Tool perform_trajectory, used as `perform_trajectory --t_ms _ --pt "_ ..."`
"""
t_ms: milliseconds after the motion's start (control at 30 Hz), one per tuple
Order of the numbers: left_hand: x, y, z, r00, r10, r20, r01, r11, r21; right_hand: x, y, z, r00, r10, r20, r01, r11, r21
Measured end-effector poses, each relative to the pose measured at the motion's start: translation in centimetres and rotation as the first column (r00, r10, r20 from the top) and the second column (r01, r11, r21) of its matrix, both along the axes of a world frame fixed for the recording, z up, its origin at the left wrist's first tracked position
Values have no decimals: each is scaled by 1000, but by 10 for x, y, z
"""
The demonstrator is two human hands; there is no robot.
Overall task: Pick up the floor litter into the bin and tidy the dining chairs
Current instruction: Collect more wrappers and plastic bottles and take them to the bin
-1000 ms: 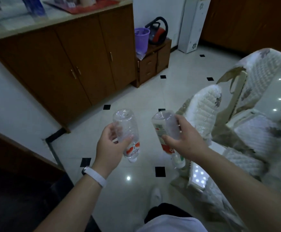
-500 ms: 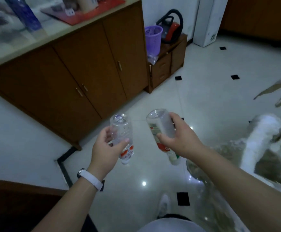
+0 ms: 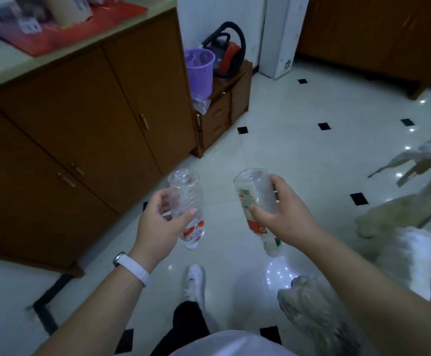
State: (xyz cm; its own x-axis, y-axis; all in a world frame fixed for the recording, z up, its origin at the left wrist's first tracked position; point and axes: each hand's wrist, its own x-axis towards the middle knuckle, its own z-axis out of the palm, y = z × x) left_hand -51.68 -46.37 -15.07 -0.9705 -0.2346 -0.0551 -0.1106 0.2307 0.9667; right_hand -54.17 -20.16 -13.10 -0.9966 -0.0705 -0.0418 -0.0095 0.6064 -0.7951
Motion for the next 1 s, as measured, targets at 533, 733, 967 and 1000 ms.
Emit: perform_trajectory --t_ms 533,733,967,1000 --pt "-317 2 -7 940 -340 -19 341 938 61 -212 -3 32 917 -399 -25 400 917 20" --pt "-411 67 -12 877 -480 -7 479 874 81 -260 52 8 851 -525 -17 526 851 16" --pt "-516 173 -28 822 -569 18 568 822 46 -356 151 -22 799 -601 6 601 799 -7" --pt "-532 188 -26 814 -580 21 579 814 37 -371 165 -23 798 -603 6 603 798 -21"
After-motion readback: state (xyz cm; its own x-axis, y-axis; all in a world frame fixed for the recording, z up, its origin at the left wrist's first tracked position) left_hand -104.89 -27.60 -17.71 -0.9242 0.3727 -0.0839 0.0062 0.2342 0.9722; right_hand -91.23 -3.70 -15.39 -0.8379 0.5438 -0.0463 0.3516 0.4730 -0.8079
